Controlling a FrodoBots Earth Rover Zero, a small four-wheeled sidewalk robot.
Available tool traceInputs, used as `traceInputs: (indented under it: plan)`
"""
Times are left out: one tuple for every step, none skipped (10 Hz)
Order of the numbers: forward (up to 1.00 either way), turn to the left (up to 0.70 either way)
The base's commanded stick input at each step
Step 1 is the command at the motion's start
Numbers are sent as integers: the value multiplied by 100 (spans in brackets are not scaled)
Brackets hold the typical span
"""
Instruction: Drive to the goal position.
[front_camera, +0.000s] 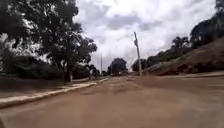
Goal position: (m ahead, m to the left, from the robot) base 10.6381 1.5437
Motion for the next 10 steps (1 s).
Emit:
traceInputs:
  plan:
    - [70, 6]
    - [70, 12]
    - [70, 19]
    - [70, 25]
    - [70, 19]
    - [70, 8]
    - [70, 0]
    - [70, 0]
    - [70, 0]
    - [70, 0]
